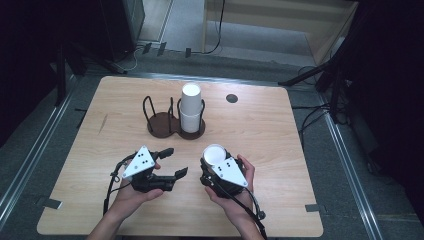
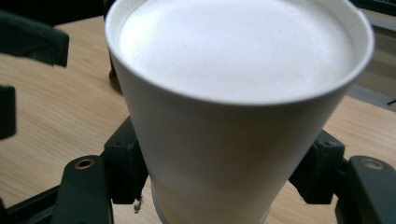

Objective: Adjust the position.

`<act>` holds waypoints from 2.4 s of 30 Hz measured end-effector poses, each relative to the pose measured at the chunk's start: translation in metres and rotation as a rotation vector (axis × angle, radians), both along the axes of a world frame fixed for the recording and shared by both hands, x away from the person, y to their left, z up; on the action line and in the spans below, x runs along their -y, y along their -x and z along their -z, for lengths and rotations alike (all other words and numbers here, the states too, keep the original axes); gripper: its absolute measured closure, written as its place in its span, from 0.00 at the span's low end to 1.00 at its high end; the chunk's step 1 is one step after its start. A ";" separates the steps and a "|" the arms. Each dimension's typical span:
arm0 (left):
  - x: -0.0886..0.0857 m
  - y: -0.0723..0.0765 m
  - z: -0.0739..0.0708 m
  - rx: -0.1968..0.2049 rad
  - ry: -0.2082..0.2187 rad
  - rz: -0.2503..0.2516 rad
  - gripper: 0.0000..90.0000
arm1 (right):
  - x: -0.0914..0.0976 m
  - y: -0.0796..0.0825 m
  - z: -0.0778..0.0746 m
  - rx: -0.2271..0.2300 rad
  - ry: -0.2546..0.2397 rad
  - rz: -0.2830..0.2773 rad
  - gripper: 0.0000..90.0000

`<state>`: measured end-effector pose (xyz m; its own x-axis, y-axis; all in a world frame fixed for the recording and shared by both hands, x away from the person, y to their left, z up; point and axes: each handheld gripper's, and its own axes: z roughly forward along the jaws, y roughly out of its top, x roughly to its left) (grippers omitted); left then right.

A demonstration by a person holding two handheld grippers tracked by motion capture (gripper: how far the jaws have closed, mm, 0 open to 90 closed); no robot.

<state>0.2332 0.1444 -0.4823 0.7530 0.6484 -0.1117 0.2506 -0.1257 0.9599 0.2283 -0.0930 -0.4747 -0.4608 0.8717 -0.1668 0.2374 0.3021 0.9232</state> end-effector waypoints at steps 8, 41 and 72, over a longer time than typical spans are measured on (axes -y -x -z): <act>0.006 0.004 -0.008 -0.009 -0.013 0.097 0.26 | -0.003 -0.006 0.013 -0.063 0.037 -0.089 0.35; 0.013 0.009 -0.004 0.017 -0.051 0.242 0.23 | -0.015 -0.001 0.018 -0.232 0.010 -0.524 0.39; -0.004 0.003 -0.007 0.011 0.156 0.173 0.39 | -0.023 0.007 0.023 -0.186 -0.077 -0.472 0.08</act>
<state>0.2299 0.1484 -0.4750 0.8531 0.4852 -0.1918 0.2279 -0.0160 0.9735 0.2215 -0.0703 -0.4975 -0.8231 0.5678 0.0120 0.2535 0.3484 0.9024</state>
